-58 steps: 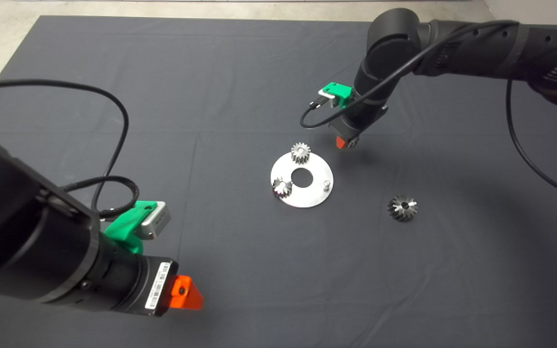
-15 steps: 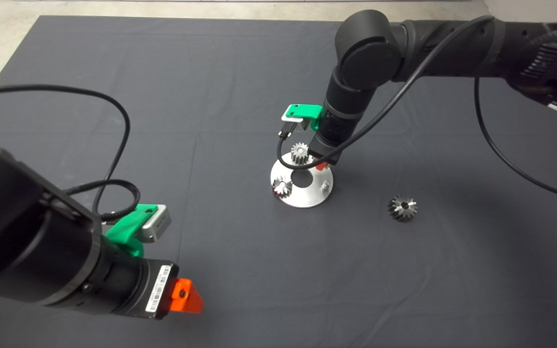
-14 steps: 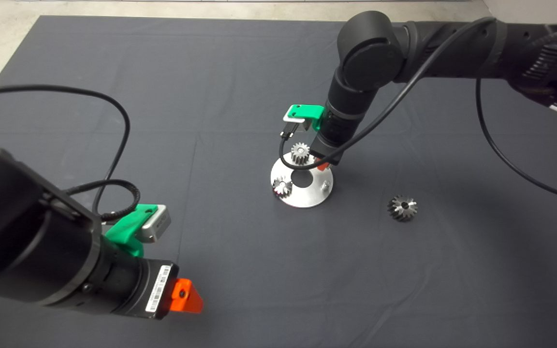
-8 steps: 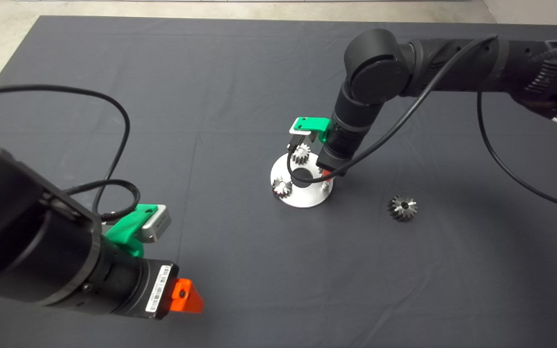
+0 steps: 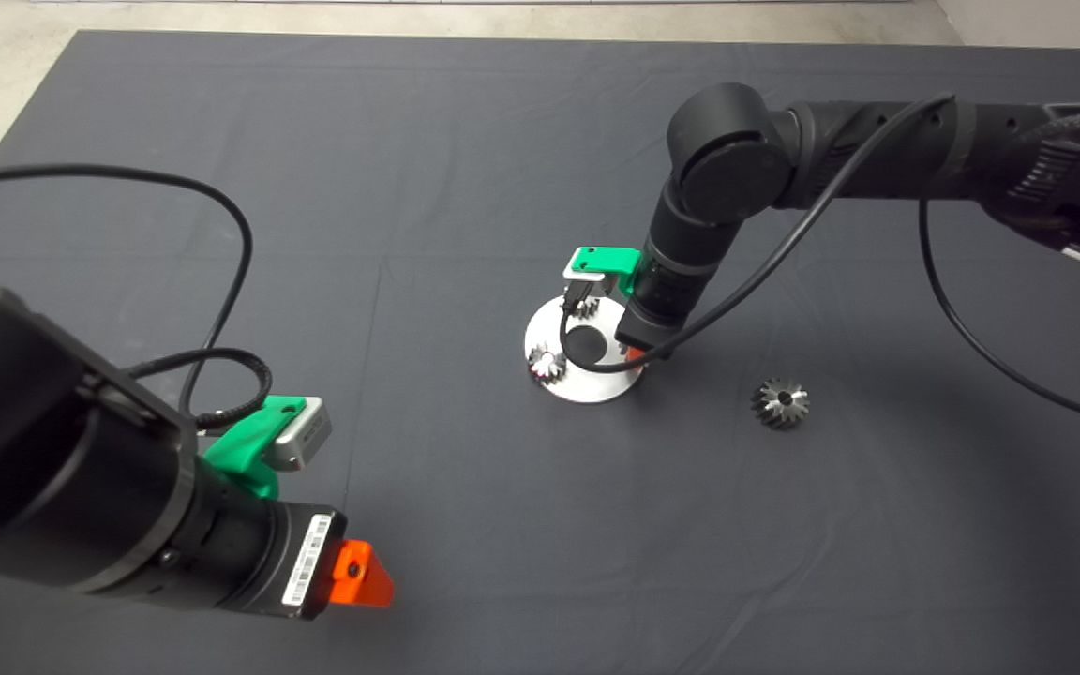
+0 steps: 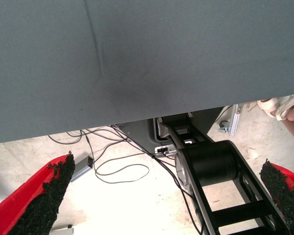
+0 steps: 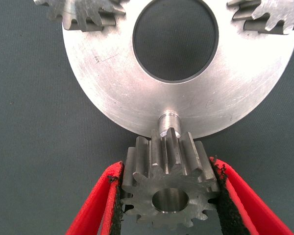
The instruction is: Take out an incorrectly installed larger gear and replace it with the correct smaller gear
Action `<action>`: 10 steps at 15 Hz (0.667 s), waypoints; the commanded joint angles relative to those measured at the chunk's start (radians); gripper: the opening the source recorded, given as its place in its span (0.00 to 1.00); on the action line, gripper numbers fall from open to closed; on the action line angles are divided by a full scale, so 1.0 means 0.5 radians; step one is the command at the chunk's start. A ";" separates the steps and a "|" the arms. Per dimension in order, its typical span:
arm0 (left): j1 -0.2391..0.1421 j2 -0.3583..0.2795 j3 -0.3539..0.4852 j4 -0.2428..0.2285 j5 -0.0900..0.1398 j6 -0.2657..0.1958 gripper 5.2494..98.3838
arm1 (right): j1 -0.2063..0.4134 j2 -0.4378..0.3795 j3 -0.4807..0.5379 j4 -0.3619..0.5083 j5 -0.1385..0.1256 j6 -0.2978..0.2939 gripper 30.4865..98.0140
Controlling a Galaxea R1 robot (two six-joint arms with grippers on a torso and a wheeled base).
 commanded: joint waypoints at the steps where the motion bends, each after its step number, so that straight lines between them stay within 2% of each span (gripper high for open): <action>1: -0.019 -0.001 0.032 -0.039 0.000 -0.006 0.99 | 0.032 -0.001 0.025 -0.052 -0.252 -0.015 0.16; 10: -0.019 -0.001 0.032 -0.039 0.000 -0.001 0.99 | 0.029 0.005 0.022 -0.061 -0.255 -0.033 0.16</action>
